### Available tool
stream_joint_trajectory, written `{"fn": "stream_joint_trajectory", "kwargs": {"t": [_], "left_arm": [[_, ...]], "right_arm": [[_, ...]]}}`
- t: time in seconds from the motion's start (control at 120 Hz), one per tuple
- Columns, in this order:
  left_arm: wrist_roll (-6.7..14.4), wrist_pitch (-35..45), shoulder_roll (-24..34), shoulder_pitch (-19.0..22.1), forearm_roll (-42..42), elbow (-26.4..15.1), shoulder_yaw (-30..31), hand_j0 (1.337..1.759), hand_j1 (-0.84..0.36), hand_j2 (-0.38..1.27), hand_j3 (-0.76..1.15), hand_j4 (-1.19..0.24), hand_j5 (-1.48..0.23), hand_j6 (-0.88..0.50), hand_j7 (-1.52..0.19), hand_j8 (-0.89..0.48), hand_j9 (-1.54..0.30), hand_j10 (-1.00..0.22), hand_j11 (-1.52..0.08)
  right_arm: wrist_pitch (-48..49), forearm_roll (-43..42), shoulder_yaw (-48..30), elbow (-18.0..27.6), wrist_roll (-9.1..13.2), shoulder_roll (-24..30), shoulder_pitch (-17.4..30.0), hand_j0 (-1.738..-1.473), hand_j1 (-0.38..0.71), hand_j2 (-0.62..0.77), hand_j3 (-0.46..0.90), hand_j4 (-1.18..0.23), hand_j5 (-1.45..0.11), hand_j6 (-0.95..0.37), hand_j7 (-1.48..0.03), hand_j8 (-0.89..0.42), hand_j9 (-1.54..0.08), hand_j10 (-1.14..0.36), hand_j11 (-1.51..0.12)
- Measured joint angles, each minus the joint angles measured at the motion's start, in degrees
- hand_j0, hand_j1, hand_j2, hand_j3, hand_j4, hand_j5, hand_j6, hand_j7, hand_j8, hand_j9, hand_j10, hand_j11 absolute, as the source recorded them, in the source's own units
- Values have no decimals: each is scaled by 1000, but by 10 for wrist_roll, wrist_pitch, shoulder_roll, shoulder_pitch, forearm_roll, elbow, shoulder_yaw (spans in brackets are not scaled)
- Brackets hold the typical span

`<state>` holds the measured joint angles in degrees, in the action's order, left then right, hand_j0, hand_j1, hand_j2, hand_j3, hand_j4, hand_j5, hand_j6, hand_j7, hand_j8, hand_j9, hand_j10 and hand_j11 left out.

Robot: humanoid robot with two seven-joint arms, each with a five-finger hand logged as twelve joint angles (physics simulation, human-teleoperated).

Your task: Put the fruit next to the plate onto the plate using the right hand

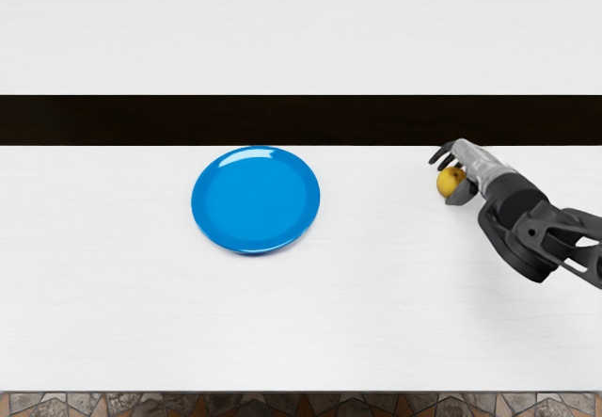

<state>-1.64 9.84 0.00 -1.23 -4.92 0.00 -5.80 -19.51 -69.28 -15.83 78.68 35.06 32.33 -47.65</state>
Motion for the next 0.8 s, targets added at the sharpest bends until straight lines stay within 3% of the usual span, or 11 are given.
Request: {"fn": "stream_joint_trajectory", "kwargs": {"t": [0.258, 0.358, 0.8], "left_arm": [[0, 0, 0, 0, 0, 0, 0, 1658, 349, 0, 0, 0, 0, 0, 0, 0, 0, 0, 0], [0, 0, 0, 0, 0, 0, 0, 1658, 349, 0, 0, 0, 0, 0, 0, 0, 0, 0, 0], [0, 0, 0, 0, 0, 0, 0, 1658, 349, 0, 0, 0, 0, 0, 0, 0, 0, 0, 0]], "right_arm": [[0, 1, -3, 0, 1, -1, 1, -1673, 188, -111, 84, -521, -669, -519, -672, -442, -661, -503, -571], [0, 3, -4, 0, 0, 0, 0, -1658, 192, -30, -21, -528, -682, -527, -683, -461, -674, -516, -615], [5, 20, -29, 24, -1, 4, -9, -1658, 233, 63, 0, -538, -696, -538, -697, -449, -696, -536, -689]]}}
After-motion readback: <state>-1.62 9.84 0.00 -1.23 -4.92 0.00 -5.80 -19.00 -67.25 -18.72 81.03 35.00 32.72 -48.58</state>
